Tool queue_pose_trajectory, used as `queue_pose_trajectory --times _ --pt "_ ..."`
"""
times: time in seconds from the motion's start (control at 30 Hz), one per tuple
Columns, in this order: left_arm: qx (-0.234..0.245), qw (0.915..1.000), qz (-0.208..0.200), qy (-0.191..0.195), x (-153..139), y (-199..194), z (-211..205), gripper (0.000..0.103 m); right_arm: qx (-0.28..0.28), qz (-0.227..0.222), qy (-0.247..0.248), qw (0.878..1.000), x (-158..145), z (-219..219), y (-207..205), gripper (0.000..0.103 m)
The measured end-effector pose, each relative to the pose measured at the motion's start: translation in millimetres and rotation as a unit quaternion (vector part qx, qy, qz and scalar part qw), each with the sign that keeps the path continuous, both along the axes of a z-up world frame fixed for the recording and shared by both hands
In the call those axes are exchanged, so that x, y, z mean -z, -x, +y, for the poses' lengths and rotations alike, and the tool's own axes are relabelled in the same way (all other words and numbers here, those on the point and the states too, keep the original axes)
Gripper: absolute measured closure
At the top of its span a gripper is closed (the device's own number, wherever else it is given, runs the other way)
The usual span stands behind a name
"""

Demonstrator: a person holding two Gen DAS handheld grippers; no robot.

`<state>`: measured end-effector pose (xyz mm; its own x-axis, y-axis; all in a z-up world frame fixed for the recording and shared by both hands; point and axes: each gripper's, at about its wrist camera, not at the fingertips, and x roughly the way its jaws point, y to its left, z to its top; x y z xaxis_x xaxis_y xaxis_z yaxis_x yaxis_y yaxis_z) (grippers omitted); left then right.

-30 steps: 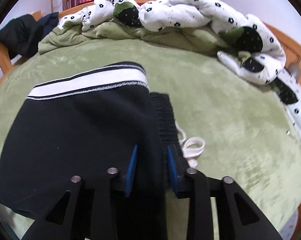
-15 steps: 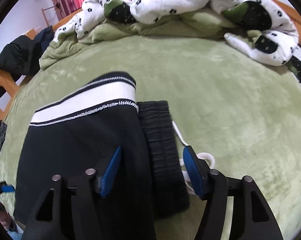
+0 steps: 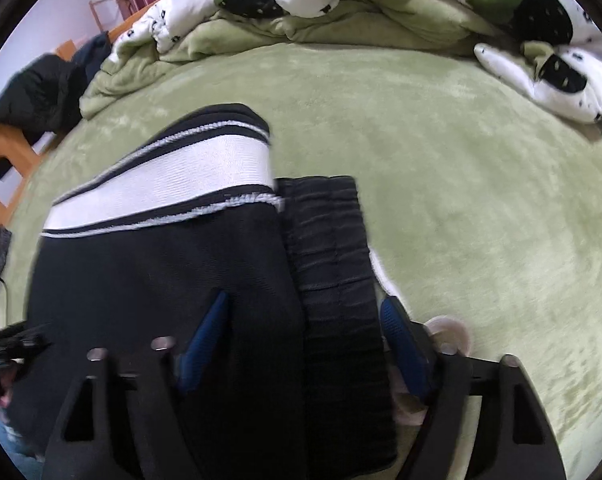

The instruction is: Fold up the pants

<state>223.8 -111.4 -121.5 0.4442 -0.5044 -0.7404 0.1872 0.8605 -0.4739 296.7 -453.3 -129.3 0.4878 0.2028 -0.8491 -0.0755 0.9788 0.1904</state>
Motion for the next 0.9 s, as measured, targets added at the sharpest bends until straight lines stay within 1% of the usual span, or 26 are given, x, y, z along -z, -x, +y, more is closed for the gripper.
queue_pose_trajectory --times 0.03,0.07,0.13,0.17,0.2,0.27,0.3,0.37,0.4,0.43,0.47,0.53,0.57,0.6,0.63,0.7,0.73,0.77,0.8,0.83,0.87,0.9 --pt "0.001 1.0 0.0 0.007 -5 0 4 0.08 0.001 -0.004 -0.004 1.0 -2 0 3 0.042" --pt "-0.004 0.9996 0.004 0.028 -10 -1 12 0.082 -0.005 -0.011 0.001 1.0 -6 1 8 0.046" --pt "-0.009 0.9986 0.009 0.052 -19 -3 25 0.083 -0.001 -0.018 -0.008 1.0 -13 -1 15 0.055" --pt "-0.009 0.9984 0.006 0.056 -25 -3 29 0.084 0.012 -0.023 -0.027 0.999 -21 -3 20 0.071" --pt "-0.009 0.9984 -0.002 0.057 -33 0 33 0.085 0.018 -0.032 -0.047 0.998 -31 -4 25 0.079" --pt "-0.008 0.9989 -0.027 0.037 -57 10 44 0.086 0.016 -0.047 -0.087 0.995 -49 4 36 0.082" --pt "-0.01 0.9989 -0.035 0.031 -65 12 45 0.086 0.011 -0.053 -0.08 0.995 -57 14 41 0.082" --pt "-0.021 0.9983 -0.055 0.006 -87 20 63 0.088 -0.003 -0.059 -0.059 0.997 -70 44 53 0.083" --pt "-0.032 0.997 -0.067 -0.022 -101 28 79 0.088 -0.013 -0.061 -0.07 0.996 -74 59 59 0.083" --pt "-0.038 0.9959 -0.072 -0.04 -108 30 87 0.088 -0.018 -0.062 -0.082 0.995 -77 67 63 0.083" --pt "-0.047 0.9945 -0.074 -0.059 -114 31 96 0.088 -0.025 -0.064 -0.108 0.992 -79 83 70 0.083" --pt "-0.066 0.9918 -0.067 -0.086 -120 37 128 0.088 -0.038 -0.068 -0.141 0.987 -81 106 75 0.084" --pt "-0.068 0.9911 -0.062 -0.096 -118 39 138 0.087 -0.047 -0.069 -0.164 0.983 -79 123 77 0.084" --pt "-0.075 0.9898 -0.05 -0.111 -110 40 152 0.087 -0.054 -0.066 -0.178 0.98 -76 136 77 0.083" --pt "-0.078 0.9895 -0.039 -0.116 -100 40 159 0.087 -0.06 -0.062 -0.183 0.979 -72 146 74 0.083" --pt "-0.076 0.9892 -0.008 -0.125 -71 40 170 0.081 -0.075 -0.045 -0.17 0.981 -56 169 69 0.082" --pt "-0.077 0.9891 0.011 -0.125 -51 40 174 0.069 -0.078 -0.043 -0.148 0.985 -47 178 67 0.081" --pt "-0.078 0.9885 0.024 -0.127 -37 42 176 0.057 -0.072 -0.053 -0.105 0.99 -36 182 65 0.076" --pt "-0.085 0.986 0.028 -0.141 -24 45 177 0.05 -0.071 -0.054 -0.078 0.993 -29 183 64 0.073" --pt "-0.09 0.9846 0.019 -0.149 -21 50 177 0.039 -0.073 -0.046 -0.064 0.994 -20 182 62 0.071" --pt "-0.093 0.9835 0.001 -0.155 -22 57 179 0.035 -0.073 -0.035 -0.068 0.994 -14 178 60 0.064" --pt "-0.092 0.9835 -0.006 -0.156 -24 60 180 0.035 -0.071 -0.032 -0.065 0.995 -17 175 60 0.052"
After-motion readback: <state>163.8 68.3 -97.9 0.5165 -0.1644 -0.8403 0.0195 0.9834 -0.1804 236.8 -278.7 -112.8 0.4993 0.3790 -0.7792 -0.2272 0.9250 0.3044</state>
